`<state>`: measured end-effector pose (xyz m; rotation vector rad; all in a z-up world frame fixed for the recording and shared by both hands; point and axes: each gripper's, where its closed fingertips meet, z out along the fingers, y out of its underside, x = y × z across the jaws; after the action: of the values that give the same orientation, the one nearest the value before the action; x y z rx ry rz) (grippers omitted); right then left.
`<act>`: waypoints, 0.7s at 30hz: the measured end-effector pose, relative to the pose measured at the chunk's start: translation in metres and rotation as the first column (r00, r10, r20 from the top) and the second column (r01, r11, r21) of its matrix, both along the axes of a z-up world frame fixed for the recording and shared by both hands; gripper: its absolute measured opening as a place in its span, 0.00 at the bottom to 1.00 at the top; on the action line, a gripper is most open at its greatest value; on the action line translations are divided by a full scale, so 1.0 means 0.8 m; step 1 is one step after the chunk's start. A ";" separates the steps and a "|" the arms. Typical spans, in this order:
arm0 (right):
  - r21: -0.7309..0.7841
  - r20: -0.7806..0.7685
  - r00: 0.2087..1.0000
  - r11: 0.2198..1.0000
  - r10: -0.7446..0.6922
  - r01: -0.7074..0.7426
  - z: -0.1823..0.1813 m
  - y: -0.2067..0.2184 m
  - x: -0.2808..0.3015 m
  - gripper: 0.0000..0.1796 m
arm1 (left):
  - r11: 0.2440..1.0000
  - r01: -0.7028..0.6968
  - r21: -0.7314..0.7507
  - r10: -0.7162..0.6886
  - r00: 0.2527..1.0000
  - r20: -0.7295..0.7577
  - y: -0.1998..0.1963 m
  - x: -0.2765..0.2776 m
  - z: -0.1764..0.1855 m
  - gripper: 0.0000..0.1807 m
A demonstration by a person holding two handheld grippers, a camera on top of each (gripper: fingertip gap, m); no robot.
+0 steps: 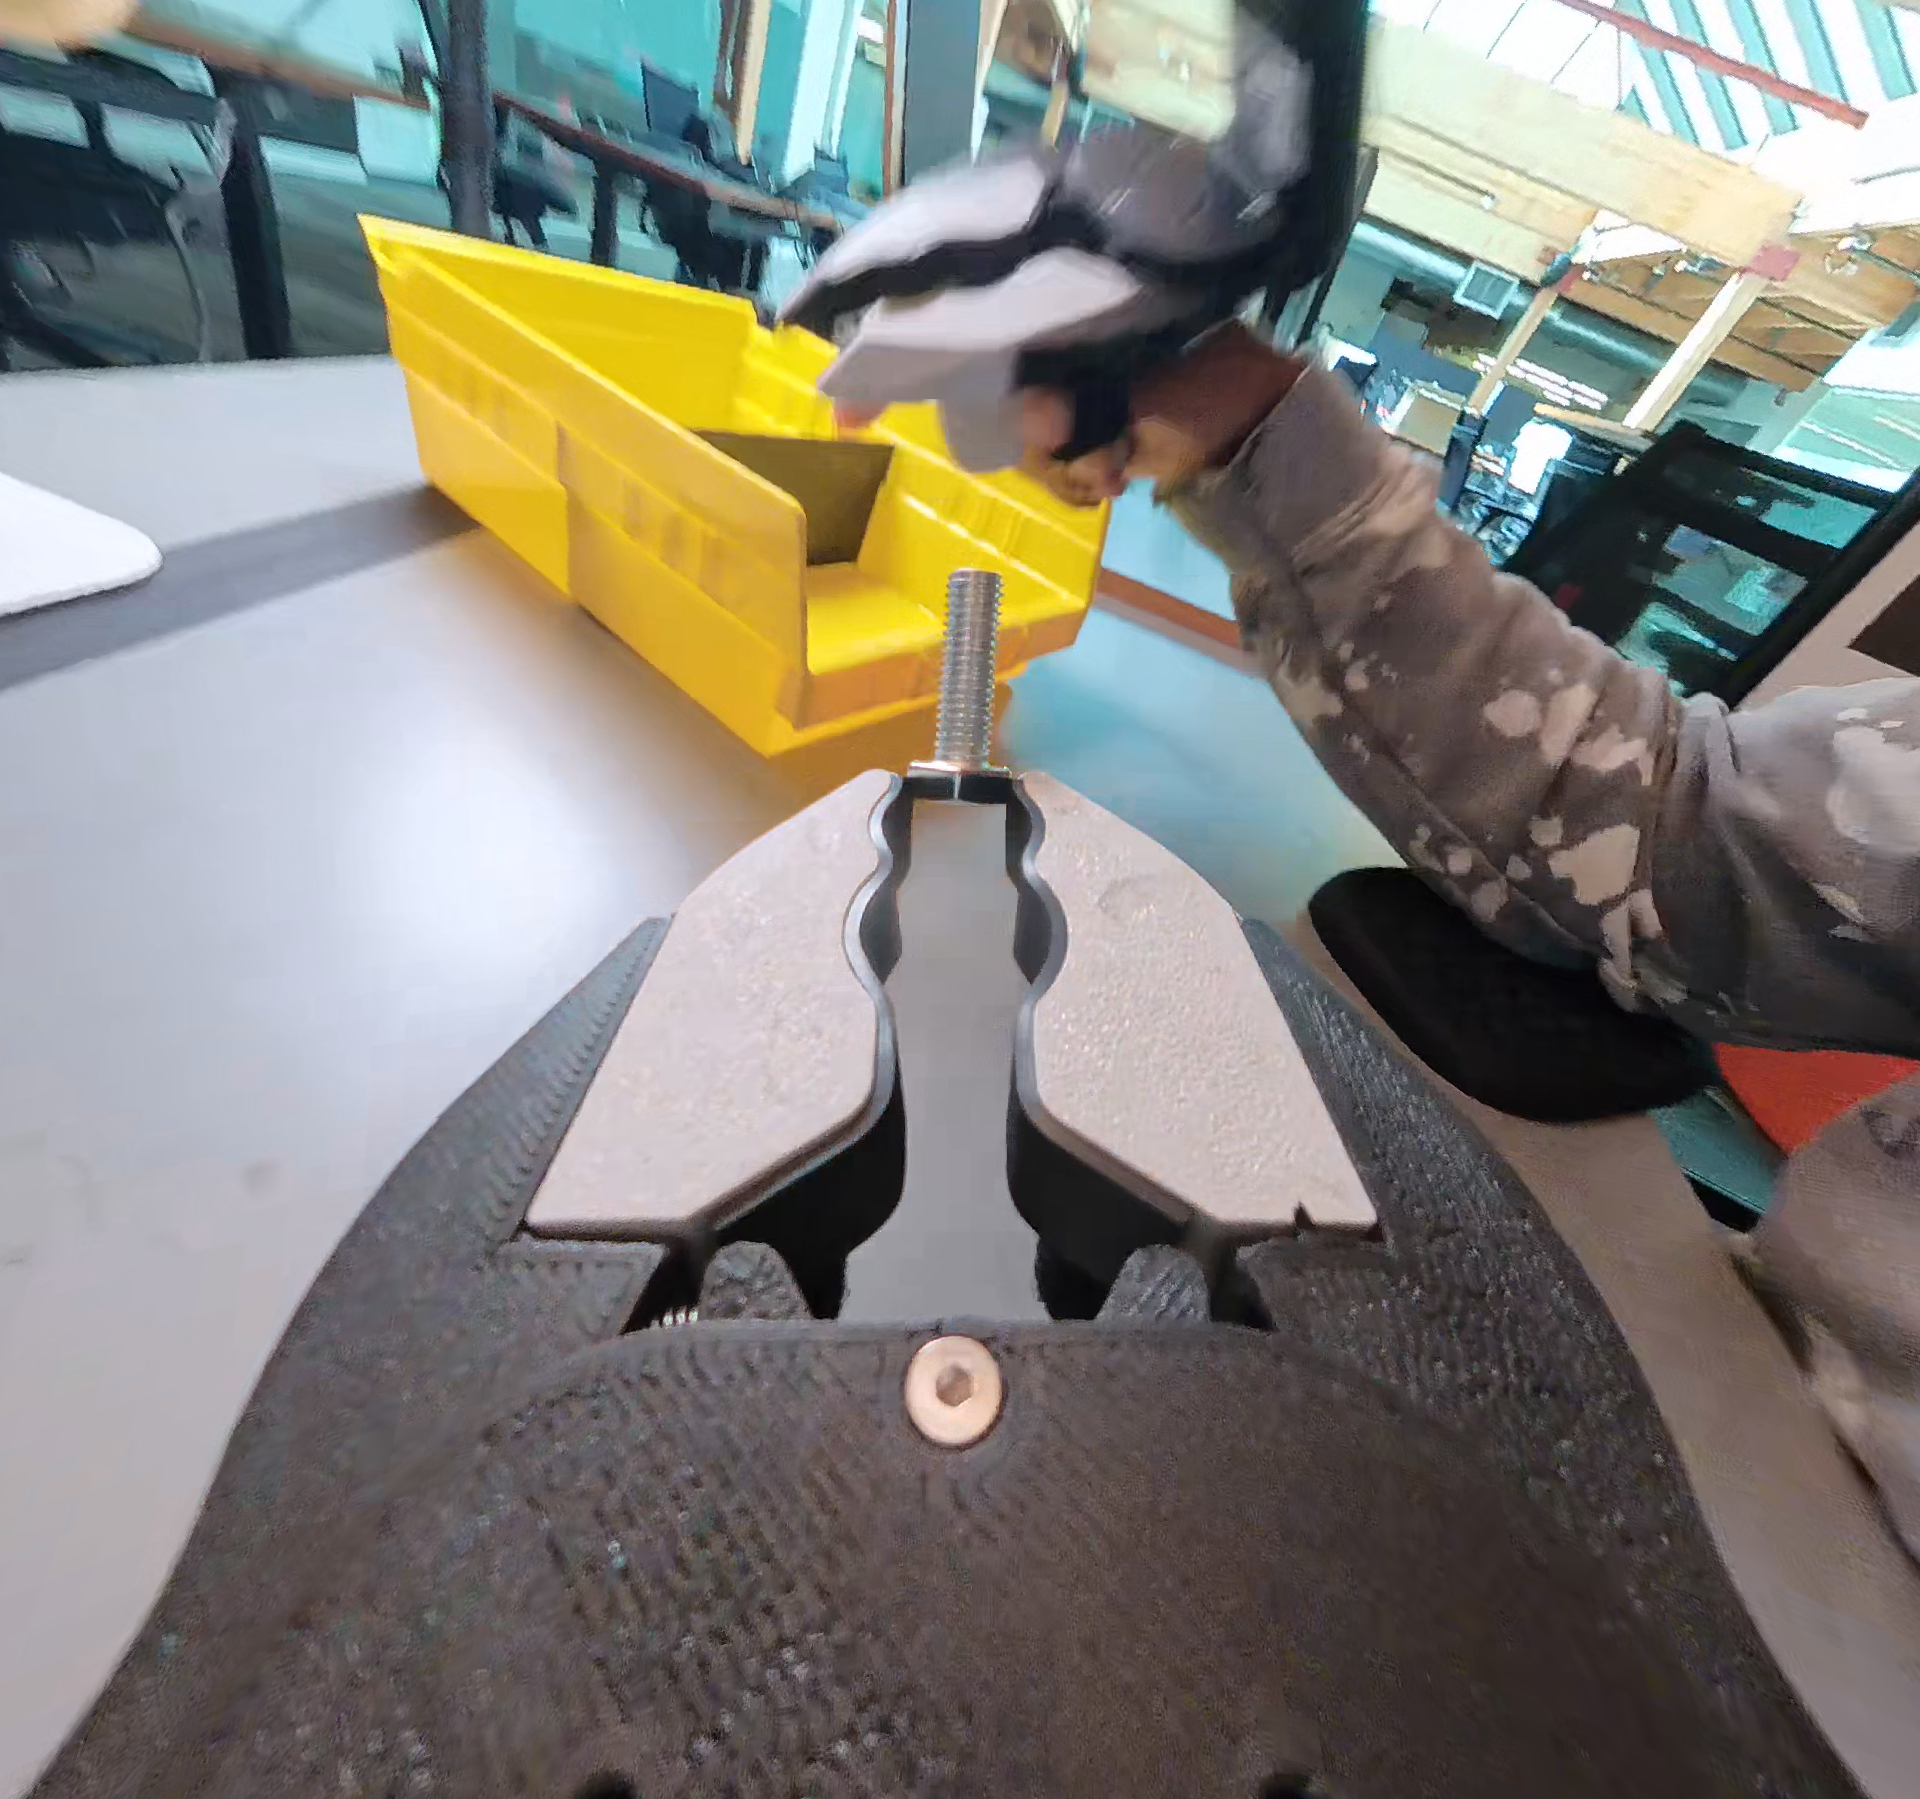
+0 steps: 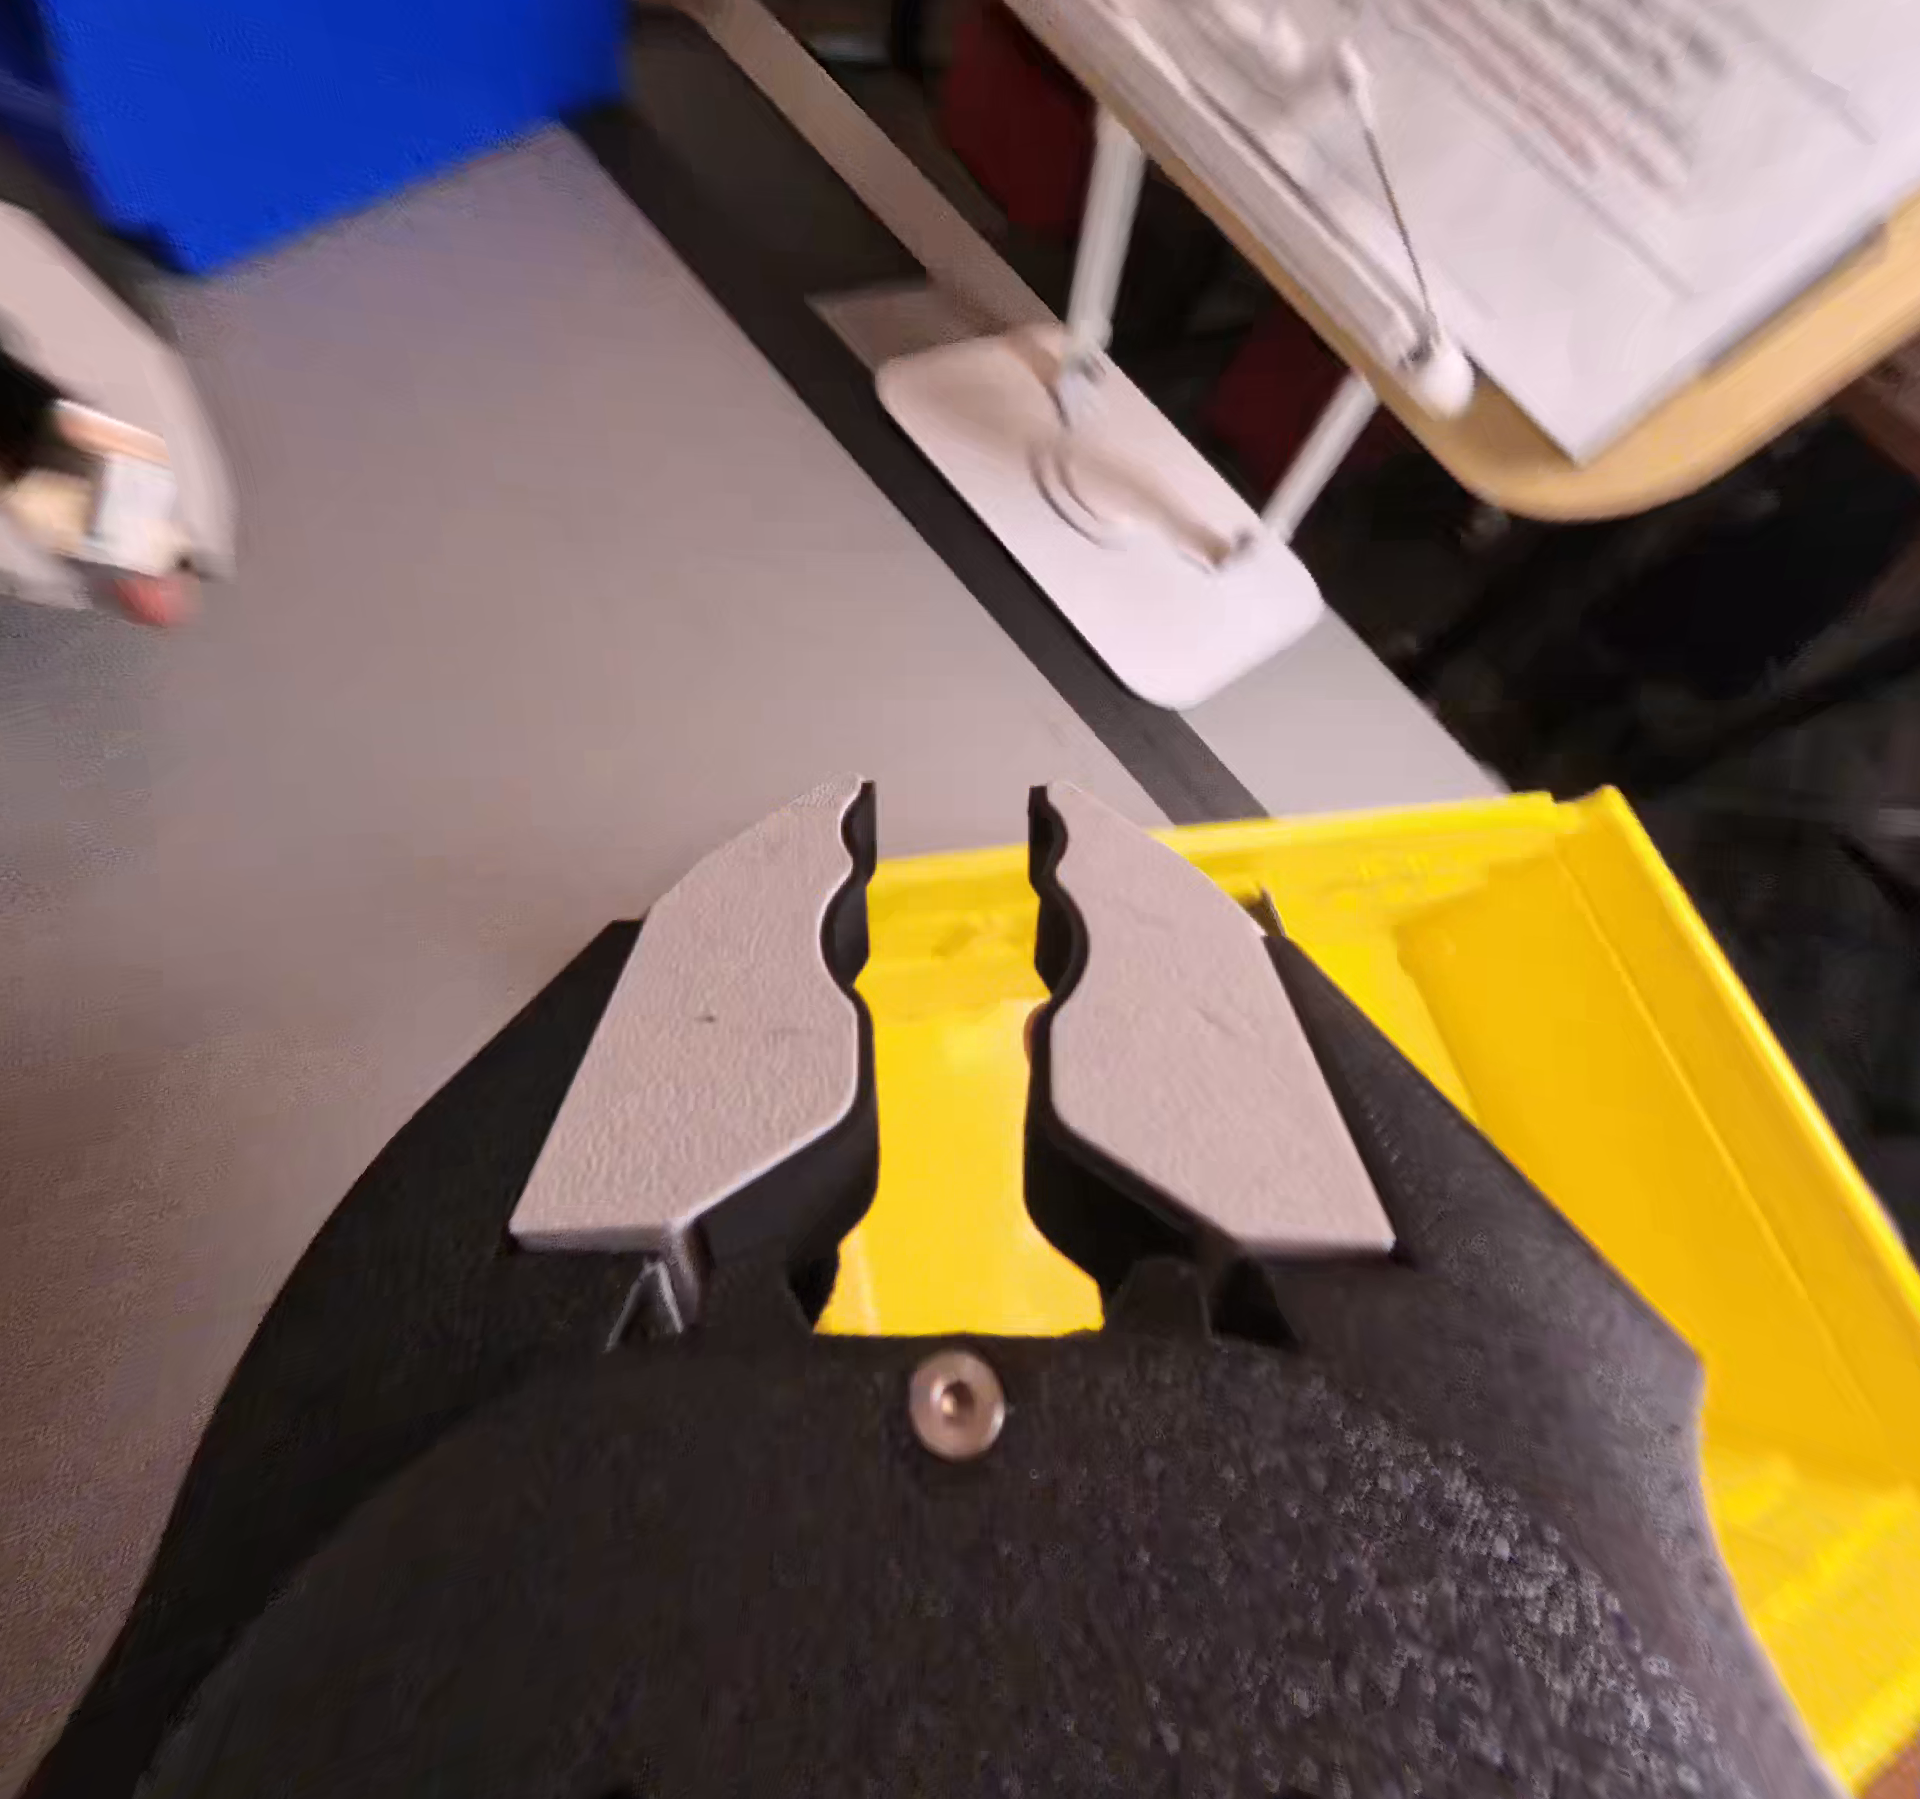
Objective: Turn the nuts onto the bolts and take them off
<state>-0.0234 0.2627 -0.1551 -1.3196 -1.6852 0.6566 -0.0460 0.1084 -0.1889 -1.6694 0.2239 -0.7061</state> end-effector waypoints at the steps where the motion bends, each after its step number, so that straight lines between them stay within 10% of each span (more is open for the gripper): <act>1: 0.012 -0.014 0.993 0.993 0.120 -0.120 0.015 -0.039 -0.004 0.16 | 0.999 0.022 -0.043 -0.022 1.000 0.007 0.000 0.004 -0.007 0.10; 5: 0.087 0.242 0.874 0.888 0.420 -0.451 -0.010 -0.150 0.001 0.17 | 0.981 0.077 -0.177 -0.081 0.997 -0.015 -0.001 0.018 -0.032 0.10; 15: 0.440 0.615 0.699 0.576 0.366 -0.688 -0.099 -0.196 0.004 0.07 | 0.931 0.133 -0.340 -0.198 0.967 -0.163 -0.013 0.049 -0.064 0.10; 21: 0.344 0.392 0.869 0.829 0.301 -0.442 -0.044 -0.139 -0.007 0.05 | 0.991 -0.013 -0.137 0.000 0.996 -0.090 0.002 0.017 -0.016 0.16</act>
<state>-0.0289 0.1512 -0.1899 -0.8102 -2.2409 0.2614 -0.0322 0.1099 -0.2018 -1.8343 0.2380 -0.6545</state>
